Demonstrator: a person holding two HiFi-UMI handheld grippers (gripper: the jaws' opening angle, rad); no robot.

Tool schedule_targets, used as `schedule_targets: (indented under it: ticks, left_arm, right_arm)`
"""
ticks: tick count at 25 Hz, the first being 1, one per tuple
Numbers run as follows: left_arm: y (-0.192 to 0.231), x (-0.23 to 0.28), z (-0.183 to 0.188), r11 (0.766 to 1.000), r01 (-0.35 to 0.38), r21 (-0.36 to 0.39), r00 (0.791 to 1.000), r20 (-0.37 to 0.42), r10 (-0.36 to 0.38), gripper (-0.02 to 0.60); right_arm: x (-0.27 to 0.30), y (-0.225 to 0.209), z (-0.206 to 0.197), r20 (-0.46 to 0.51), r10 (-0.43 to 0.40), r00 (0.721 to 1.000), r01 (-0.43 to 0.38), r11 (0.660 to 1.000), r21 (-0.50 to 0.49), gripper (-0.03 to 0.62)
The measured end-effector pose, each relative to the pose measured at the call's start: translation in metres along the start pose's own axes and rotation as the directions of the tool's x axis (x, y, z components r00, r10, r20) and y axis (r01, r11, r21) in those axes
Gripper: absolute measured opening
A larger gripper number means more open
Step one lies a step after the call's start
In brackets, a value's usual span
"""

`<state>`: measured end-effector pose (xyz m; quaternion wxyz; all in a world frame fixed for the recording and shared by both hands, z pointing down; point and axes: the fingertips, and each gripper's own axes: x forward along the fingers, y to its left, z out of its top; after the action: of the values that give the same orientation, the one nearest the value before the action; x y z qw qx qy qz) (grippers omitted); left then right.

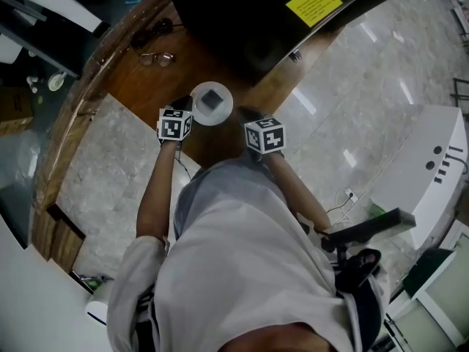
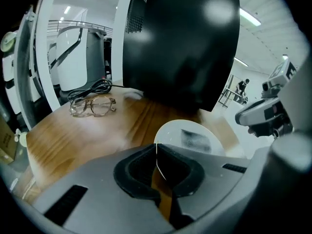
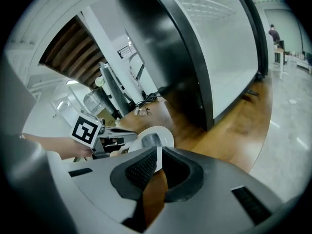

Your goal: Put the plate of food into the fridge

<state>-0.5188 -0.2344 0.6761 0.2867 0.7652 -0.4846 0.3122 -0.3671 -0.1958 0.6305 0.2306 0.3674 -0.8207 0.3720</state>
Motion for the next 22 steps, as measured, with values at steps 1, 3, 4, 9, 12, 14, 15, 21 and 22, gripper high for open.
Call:
schedule_targets:
  ticks: [1, 3, 4, 9, 12, 14, 15, 21, 22]
  left_arm:
    - [-0.001, 0.002, 0.000, 1.000, -0.003, -0.005, 1.000, 0.004, 0.003, 0.021]
    - [-0.003, 0.006, 0.001, 1.000, 0.001, -0.018, 1.000, 0.020, -0.001, 0.021]
    - [-0.003, 0.008, 0.003, 1.000, 0.007, -0.027, 0.999, 0.031, -0.007, 0.021]
    - [0.000, 0.011, 0.005, 0.998, 0.026, -0.059, 0.996, 0.088, -0.021, 0.021]
    - [0.000, 0.010, 0.006, 0.997, 0.032, -0.069, 0.994, 0.108, -0.025, 0.021]
    - [0.000, 0.011, 0.006, 0.998, 0.036, -0.061, 0.993, 0.112, -0.029, 0.021]
    - [0.001, 0.012, 0.006, 0.998, 0.036, -0.053, 0.993, 0.111, -0.030, 0.021]
    - [0.001, 0.018, 0.008, 0.999, 0.038, -0.038, 0.994, 0.107, -0.033, 0.021]
    - [0.001, 0.018, 0.008, 0.999, 0.038, -0.038, 0.994, 0.106, -0.034, 0.021]
  right_arm:
    - [0.004, -0.004, -0.002, -0.003, 0.000, 1.000, 0.000, 1.000, 0.030, 0.020]
    - [0.010, -0.013, -0.006, -0.010, 0.002, 1.000, -0.001, 0.997, 0.083, 0.020]
    - [0.014, -0.016, -0.008, -0.017, 0.003, 1.000, -0.001, 0.995, 0.101, 0.020]
    - [0.033, -0.024, -0.015, -0.059, -0.004, 0.998, 0.012, 0.990, 0.142, 0.021]
    - [0.041, -0.024, -0.020, -0.081, 0.020, 0.996, -0.005, 0.984, 0.176, 0.117]
    - [0.045, -0.023, -0.020, -0.084, 0.036, 0.996, -0.018, 0.980, 0.200, 0.135]
    - [0.048, -0.023, -0.021, -0.085, 0.036, 0.996, -0.017, 0.978, 0.209, 0.135]
    - [0.059, -0.028, -0.029, -0.088, 0.060, 0.994, -0.029, 0.947, 0.319, 0.133]
    - [0.060, -0.026, -0.029, -0.080, 0.074, 0.994, -0.043, 0.941, 0.337, 0.134]
